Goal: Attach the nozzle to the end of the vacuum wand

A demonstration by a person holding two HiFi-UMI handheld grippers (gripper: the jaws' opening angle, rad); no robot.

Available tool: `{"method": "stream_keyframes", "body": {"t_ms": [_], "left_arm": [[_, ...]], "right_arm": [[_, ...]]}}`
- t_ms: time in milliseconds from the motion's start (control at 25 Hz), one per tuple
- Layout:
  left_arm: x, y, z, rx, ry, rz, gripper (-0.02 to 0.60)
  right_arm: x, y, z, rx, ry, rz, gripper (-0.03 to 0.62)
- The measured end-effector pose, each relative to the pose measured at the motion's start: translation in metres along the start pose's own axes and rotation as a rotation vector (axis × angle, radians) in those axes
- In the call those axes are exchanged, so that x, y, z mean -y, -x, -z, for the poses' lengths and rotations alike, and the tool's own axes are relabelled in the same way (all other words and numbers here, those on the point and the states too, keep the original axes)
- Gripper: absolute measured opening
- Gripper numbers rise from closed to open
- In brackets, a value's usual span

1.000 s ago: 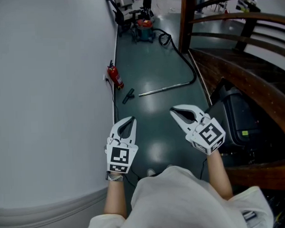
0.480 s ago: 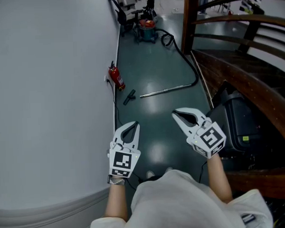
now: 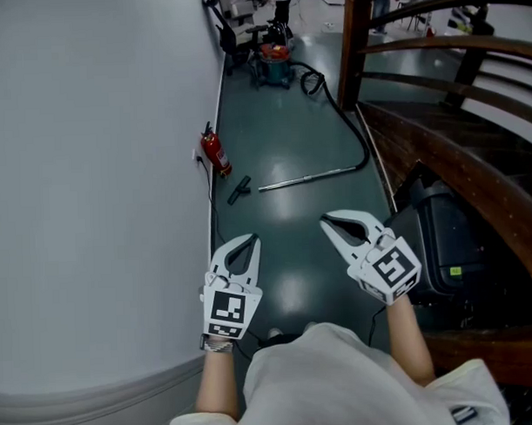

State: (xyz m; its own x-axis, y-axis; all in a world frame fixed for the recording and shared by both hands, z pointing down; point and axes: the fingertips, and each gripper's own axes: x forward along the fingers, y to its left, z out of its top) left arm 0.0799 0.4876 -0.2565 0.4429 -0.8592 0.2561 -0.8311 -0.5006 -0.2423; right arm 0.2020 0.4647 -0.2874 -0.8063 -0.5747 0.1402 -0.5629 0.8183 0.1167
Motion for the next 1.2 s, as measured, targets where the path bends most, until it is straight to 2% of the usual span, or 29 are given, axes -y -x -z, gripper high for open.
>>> {"method": "stream_keyframes", "body": {"t_ms": [680,960,1200], "left_arm": [[0.03,-0.019,-0.015,0.007,-0.008,-0.02,-0.003],[0.032,-0.038,-0.012,0.01,0.006,0.002,-0.003],[0.023,-0.075,-0.011,0.03,0.014,0.042,-0.003]], "right_arm": [[0.016,0.024,0.006,0.001,0.03,-0.023,0.028],[0.027,0.022,0.015,-0.021,0.033,-0.017,0.028],[0.058,0.011,0.022,-0.041,0.038,0.021,0.028]]}}
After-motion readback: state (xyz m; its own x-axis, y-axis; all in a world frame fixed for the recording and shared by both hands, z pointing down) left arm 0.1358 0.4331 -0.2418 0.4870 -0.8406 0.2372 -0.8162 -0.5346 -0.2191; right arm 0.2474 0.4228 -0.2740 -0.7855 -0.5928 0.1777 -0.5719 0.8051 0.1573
